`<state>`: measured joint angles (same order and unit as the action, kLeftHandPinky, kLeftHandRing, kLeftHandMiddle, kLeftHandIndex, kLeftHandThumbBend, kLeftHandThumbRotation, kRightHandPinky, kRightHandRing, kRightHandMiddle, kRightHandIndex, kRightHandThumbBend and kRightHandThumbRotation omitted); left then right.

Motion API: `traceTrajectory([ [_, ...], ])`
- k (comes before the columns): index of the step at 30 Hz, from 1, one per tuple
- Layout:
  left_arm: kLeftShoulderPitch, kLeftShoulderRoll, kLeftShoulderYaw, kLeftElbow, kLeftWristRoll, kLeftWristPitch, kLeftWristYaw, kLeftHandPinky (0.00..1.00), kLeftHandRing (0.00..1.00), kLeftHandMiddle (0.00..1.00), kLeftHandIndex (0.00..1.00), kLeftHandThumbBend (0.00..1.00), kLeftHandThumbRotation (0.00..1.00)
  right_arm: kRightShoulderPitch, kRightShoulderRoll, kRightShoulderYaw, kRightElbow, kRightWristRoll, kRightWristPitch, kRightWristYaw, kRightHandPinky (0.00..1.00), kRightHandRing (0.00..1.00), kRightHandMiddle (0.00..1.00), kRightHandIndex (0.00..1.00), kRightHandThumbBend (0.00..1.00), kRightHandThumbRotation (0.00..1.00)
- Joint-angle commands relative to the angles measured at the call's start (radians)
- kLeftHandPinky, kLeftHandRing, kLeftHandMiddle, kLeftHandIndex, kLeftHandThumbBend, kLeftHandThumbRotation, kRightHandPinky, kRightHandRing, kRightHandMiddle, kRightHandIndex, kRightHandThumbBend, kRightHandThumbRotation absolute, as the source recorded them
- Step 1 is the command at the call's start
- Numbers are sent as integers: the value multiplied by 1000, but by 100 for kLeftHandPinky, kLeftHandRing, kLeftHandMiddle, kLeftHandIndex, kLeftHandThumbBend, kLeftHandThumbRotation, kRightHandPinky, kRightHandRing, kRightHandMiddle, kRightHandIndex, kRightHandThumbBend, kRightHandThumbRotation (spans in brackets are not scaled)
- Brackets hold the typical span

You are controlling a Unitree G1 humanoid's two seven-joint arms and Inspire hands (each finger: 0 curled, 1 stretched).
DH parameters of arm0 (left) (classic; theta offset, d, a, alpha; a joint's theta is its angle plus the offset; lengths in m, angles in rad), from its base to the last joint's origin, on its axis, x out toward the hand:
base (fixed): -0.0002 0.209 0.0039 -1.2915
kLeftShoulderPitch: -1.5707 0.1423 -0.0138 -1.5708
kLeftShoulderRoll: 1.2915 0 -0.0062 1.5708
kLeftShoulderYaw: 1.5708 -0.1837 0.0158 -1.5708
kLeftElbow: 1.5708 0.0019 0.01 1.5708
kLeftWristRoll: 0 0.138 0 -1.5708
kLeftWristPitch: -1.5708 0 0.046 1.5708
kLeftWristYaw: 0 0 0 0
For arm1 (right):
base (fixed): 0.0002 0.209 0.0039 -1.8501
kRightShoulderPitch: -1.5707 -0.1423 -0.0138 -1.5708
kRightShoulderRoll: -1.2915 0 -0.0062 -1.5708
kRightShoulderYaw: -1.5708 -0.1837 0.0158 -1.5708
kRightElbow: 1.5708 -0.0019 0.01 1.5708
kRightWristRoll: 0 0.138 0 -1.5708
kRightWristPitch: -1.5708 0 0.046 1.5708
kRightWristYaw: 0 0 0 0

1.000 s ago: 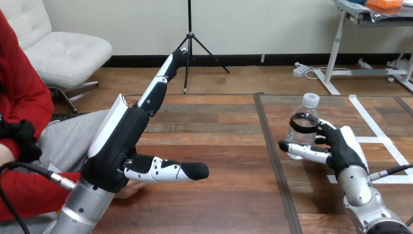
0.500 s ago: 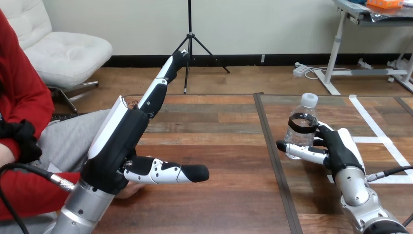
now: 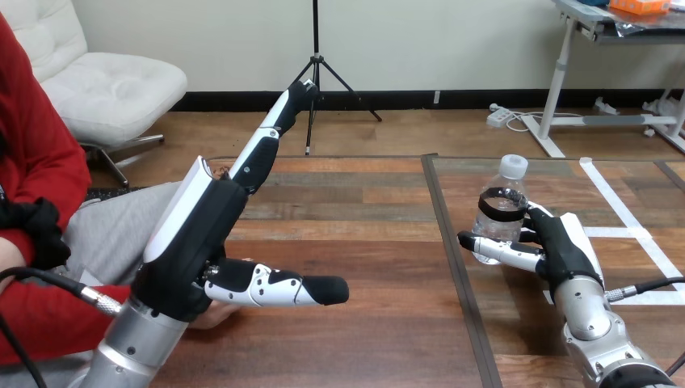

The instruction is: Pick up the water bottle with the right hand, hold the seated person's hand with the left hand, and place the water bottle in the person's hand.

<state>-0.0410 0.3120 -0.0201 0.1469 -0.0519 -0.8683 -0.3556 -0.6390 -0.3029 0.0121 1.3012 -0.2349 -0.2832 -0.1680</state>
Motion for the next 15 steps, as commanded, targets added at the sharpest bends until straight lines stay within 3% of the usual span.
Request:
traceTrajectory([
  [1,-16,24,13,-46,-38,11,-11,100,100,100,100,100,49,-98,26,-5,5,3,-7,-23,77,85,85,90,98,39],
  [15,2,39,22,-58,-75,12,-34,100,100,100,100,100,47,-98,51,-30,14,17,-20,-56,73,82,82,87,98,36],
])
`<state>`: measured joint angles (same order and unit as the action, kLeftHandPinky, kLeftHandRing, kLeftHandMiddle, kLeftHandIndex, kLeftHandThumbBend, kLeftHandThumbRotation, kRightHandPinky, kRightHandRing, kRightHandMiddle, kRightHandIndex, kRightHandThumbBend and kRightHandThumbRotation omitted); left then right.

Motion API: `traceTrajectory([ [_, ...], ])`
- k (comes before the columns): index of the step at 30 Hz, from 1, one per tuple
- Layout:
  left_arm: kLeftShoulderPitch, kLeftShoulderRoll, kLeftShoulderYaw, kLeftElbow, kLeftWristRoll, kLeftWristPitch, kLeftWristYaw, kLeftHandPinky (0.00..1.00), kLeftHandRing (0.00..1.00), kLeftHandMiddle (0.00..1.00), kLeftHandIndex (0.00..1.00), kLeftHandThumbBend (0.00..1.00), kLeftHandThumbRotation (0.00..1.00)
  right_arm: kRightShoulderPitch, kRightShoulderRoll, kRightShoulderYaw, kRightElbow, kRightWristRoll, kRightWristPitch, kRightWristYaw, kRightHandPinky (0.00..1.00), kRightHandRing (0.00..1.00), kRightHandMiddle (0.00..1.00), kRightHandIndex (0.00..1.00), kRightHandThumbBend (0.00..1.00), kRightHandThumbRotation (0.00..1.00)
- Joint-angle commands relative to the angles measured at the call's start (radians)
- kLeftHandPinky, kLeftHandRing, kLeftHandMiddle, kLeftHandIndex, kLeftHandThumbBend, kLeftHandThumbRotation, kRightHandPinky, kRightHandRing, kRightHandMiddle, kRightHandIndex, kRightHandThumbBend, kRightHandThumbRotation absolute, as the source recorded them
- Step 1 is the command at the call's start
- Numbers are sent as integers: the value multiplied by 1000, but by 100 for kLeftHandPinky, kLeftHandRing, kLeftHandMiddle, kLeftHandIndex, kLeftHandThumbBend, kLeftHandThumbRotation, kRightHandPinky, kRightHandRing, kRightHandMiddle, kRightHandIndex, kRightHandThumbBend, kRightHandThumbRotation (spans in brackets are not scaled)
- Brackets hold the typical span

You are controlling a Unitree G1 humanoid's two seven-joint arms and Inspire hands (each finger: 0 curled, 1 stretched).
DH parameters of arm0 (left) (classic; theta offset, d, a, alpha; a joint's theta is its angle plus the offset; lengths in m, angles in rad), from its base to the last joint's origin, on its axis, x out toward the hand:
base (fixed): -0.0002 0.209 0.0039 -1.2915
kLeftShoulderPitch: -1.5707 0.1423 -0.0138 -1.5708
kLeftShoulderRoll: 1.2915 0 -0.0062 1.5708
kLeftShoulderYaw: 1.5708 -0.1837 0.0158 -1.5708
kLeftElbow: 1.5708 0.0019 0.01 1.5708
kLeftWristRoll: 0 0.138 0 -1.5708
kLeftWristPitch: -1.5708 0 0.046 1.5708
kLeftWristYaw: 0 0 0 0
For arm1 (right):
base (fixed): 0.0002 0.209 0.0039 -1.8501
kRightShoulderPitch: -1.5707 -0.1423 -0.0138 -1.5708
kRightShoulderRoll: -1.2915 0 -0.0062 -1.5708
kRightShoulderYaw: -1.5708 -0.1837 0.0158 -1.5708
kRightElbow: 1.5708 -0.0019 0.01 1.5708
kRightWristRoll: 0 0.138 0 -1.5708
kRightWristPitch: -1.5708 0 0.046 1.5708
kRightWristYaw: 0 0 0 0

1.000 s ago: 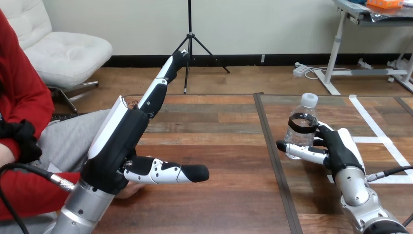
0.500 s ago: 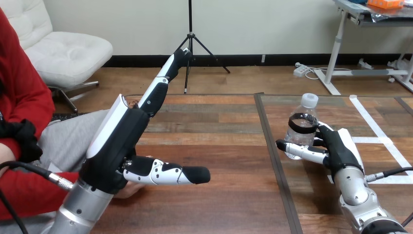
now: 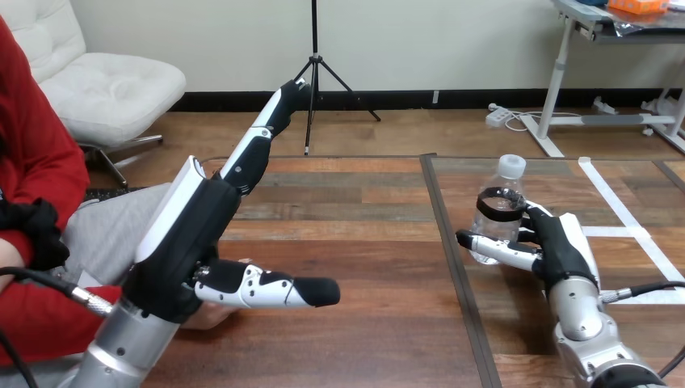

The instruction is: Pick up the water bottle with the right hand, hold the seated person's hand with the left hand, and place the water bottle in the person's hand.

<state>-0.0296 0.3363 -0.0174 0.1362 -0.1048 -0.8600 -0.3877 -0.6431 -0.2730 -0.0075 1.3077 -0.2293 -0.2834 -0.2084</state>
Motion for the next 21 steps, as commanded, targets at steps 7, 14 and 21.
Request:
traceTrajectory([
  [7,0,18,29,-56,-26,7,-1,100,100,100,100,100,47,-95,34,-23,11,15,-20,-44,69,79,80,84,99,33],
  [14,9,26,34,-73,-32,22,-8,100,100,100,100,100,46,-97,48,-47,15,36,-26,-66,63,73,75,79,100,28],
  [21,8,28,36,-79,-34,26,-14,100,100,100,100,100,46,-95,56,-57,17,40,-41,-94,57,67,71,74,100,21],
])
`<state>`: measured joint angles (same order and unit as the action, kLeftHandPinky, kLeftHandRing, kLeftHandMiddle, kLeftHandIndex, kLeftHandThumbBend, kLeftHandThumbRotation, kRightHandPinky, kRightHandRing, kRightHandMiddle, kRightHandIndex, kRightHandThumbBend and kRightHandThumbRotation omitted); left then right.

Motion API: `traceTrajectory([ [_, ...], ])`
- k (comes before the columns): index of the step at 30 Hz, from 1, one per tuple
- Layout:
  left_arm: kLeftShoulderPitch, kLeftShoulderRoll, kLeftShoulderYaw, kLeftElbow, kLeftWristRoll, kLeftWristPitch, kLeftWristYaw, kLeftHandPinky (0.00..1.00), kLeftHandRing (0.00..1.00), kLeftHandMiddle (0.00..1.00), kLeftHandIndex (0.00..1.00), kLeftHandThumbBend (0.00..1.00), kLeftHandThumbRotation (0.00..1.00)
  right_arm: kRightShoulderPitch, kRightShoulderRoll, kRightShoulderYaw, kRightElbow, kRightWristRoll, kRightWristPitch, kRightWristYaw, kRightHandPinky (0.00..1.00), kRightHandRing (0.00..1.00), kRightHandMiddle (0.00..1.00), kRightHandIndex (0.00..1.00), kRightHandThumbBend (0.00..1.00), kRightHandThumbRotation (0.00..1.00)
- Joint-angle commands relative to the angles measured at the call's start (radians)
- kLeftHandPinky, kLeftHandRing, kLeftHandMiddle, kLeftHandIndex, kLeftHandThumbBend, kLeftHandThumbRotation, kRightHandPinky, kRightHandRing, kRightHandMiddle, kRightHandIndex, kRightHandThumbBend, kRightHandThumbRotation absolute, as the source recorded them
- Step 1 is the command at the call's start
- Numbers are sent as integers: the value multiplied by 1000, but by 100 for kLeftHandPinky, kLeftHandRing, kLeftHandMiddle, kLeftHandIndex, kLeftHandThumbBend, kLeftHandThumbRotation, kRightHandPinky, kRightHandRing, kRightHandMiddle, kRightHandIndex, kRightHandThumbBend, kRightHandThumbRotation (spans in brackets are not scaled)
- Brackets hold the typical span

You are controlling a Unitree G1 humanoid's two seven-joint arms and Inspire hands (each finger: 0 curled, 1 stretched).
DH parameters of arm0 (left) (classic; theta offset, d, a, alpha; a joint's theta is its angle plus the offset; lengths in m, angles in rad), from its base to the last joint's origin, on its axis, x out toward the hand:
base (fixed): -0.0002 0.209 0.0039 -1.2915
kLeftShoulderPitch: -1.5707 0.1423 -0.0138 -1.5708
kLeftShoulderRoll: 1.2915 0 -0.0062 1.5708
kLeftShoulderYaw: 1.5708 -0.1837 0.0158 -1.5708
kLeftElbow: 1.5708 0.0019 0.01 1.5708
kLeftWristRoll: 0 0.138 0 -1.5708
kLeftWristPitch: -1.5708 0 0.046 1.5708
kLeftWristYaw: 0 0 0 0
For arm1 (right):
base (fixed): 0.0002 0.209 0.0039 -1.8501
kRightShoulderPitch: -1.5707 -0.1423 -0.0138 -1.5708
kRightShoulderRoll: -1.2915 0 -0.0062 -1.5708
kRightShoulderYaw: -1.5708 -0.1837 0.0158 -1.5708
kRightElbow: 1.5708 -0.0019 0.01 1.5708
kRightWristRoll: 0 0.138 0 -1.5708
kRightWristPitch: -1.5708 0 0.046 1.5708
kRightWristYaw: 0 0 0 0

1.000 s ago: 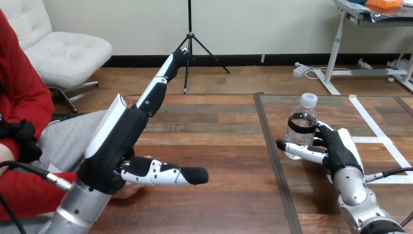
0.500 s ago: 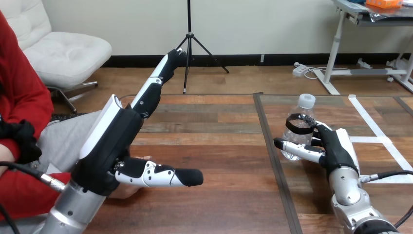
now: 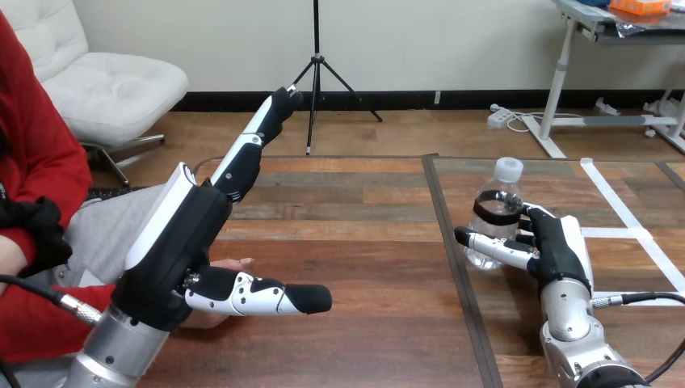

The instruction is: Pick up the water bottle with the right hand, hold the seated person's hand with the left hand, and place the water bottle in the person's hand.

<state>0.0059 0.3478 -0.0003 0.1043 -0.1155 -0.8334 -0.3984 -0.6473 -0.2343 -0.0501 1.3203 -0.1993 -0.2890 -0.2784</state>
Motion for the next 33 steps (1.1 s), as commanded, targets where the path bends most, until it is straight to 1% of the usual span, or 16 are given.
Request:
traceTrajectory([
  [1,-29,17,19,-47,-25,-1,-5,100,100,100,100,100,46,-91,18,-15,5,11,-36,-26,56,66,71,73,100,20],
  [4,-33,7,21,-33,-19,-14,0,100,100,100,100,100,46,-89,21,-18,5,9,-48,-42,54,64,69,71,99,17],
  [7,-24,10,21,-51,-21,7,-2,100,100,100,100,100,46,-89,22,-21,6,12,-54,-41,52,62,68,69,99,14],
  [12,-25,8,21,-54,-21,9,-4,100,100,100,100,100,46,-88,21,-17,8,6,-61,-59,48,58,65,66,98,10],
  [16,-29,10,17,-48,-31,7,-14,100,100,100,100,100,45,-88,23,-23,8,13,-65,-65,45,55,63,64,98,6],
  [18,-31,8,20,-46,-21,5,-11,100,100,100,100,100,45,-88,24,-29,7,21,-72,-58,44,55,62,63,97,4],
  [22,-32,6,19,-51,-26,14,-14,100,100,100,100,100,46,-87,23,-34,7,25,-73,-55,43,54,61,62,96,2],
  [25,-37,4,17,-41,-34,8,-19,100,100,100,100,100,45,-84,24,-45,5,35,-87,-44,43,53,60,61,95,1],
  [28,-33,-1,21,-57,-16,20,-6,100,100,100,100,100,45,-84,23,-49,4,38,-88,-46,44,53,59,60,95,0],
  [33,-34,0,20,-61,-16,27,-9,100,100,100,100,100,45,-82,21,-56,3,51,-96,-33,44,52,58,58,94,0],
])
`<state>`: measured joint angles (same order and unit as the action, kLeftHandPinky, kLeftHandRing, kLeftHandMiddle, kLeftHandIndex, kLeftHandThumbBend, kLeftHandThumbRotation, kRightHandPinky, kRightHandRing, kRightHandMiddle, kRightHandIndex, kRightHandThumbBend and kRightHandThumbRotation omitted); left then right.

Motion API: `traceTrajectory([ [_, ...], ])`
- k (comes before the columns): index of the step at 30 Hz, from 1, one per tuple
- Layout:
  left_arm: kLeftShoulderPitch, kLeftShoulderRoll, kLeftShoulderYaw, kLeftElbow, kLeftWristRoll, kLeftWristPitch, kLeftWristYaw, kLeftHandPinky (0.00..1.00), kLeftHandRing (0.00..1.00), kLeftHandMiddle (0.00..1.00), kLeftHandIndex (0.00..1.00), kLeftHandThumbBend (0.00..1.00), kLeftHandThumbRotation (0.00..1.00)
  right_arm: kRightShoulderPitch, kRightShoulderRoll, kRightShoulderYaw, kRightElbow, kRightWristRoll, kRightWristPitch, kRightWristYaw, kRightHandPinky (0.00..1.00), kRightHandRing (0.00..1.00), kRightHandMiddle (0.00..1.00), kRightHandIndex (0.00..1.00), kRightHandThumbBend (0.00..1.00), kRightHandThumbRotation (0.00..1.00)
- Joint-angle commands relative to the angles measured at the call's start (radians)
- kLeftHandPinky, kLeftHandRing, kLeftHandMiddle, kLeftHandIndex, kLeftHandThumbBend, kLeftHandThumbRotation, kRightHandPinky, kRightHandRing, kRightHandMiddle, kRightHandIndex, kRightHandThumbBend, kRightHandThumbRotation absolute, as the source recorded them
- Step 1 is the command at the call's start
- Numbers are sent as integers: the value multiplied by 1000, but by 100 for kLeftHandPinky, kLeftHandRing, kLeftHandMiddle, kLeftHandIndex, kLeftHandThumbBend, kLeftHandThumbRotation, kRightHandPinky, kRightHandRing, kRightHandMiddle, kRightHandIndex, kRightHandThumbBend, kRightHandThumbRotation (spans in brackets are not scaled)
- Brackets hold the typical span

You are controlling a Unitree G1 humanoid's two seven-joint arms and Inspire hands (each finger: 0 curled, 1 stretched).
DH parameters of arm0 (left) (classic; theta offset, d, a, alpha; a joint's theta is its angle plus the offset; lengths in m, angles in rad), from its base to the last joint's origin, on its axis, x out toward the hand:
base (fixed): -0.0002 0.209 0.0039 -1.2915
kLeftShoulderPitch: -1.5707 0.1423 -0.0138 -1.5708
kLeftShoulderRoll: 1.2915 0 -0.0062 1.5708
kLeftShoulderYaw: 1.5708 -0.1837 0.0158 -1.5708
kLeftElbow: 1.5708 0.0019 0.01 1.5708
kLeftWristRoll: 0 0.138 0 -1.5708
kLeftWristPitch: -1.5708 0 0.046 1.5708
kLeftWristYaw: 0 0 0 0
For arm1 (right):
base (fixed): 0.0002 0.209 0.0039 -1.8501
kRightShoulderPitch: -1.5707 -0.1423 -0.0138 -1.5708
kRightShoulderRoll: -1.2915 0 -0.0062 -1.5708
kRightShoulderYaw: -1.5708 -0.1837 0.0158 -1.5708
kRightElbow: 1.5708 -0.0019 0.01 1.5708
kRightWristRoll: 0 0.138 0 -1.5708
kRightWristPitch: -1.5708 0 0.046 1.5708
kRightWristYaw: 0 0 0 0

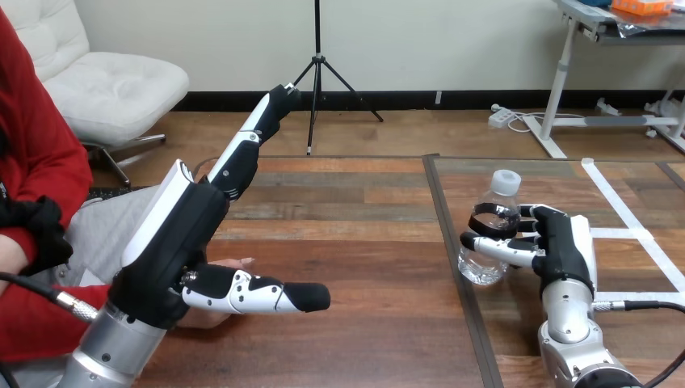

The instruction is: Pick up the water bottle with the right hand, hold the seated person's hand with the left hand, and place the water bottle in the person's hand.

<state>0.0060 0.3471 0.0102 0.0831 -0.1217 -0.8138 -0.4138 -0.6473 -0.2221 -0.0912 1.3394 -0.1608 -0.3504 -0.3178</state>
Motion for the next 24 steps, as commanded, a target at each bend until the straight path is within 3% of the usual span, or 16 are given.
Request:
traceTrajectory([
  [1,-35,1,9,-39,-10,8,6,100,100,100,100,100,45,-82,9,-15,-16,13,-36,7,44,51,58,58,94,0],
  [24,-41,2,16,-27,15,5,14,100,100,100,100,100,48,-50,14,-41,-41,58,-142,67,46,51,53,52,92,0],
])
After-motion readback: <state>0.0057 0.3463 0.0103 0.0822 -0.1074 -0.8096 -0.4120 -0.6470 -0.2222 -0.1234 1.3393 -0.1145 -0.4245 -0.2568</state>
